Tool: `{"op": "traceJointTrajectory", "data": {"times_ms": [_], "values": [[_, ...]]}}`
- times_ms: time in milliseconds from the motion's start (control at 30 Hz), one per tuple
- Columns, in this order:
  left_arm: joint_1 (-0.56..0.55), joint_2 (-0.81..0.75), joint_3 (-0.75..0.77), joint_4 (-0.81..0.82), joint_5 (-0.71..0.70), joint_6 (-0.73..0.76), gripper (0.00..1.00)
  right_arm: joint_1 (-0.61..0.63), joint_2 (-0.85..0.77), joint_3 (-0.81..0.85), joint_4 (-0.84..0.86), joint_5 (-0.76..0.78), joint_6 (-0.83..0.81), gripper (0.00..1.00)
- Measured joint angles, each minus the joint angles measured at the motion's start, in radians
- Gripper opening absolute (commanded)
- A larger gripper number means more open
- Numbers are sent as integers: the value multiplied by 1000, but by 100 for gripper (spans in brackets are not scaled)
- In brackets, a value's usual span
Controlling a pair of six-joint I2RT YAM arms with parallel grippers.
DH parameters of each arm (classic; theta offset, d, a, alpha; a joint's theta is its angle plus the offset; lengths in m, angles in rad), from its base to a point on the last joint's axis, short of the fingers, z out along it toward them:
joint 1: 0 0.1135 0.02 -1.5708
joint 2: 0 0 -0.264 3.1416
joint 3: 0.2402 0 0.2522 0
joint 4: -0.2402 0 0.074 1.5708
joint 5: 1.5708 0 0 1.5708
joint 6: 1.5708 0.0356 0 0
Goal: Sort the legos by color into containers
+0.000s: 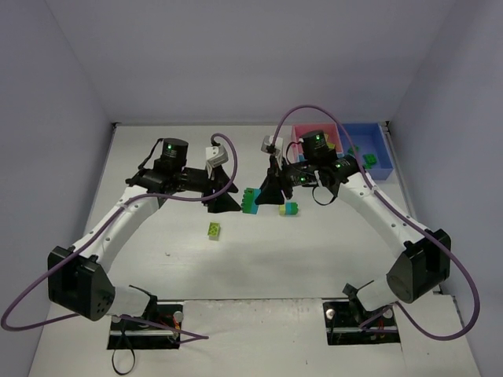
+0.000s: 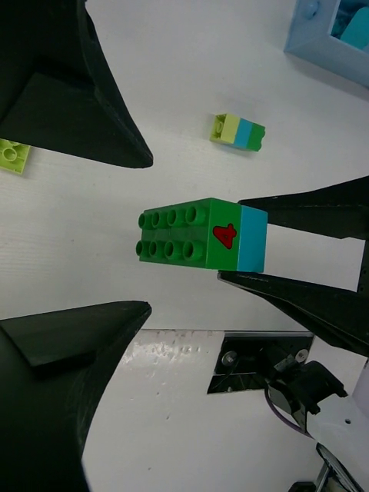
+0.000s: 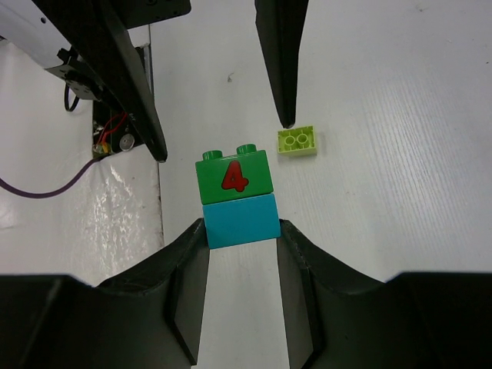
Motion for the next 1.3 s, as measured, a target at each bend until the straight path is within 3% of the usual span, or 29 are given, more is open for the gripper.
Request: {"op": "traceJointTrajectory", "data": {"times_ms": [500, 600, 733, 833, 867, 933, 1300], "values": [[-38, 5, -35, 114, 12, -105, 62, 43, 16, 18, -2, -9, -1, 0], [-38, 19, -35, 113, 14, -105, 58, 43, 16, 18, -2, -13, -1, 0], [-38, 26, -35, 113, 19, -108, 50, 44, 18, 19, -2, -19, -1, 0], [-38, 30, -34, 112, 28, -117, 32, 44, 26, 21, -1, -16, -3, 0], [-40, 32, -32, 110, 35, -122, 15, 43, 29, 22, -1, -13, -5, 0], [-43, 34, -30, 103, 37, -115, 2, 40, 34, 24, -6, -16, -3, 0], [-34, 54, -30, 88, 37, -69, 0, 8, -3, -55, 35, -5, -6, 0]]}}
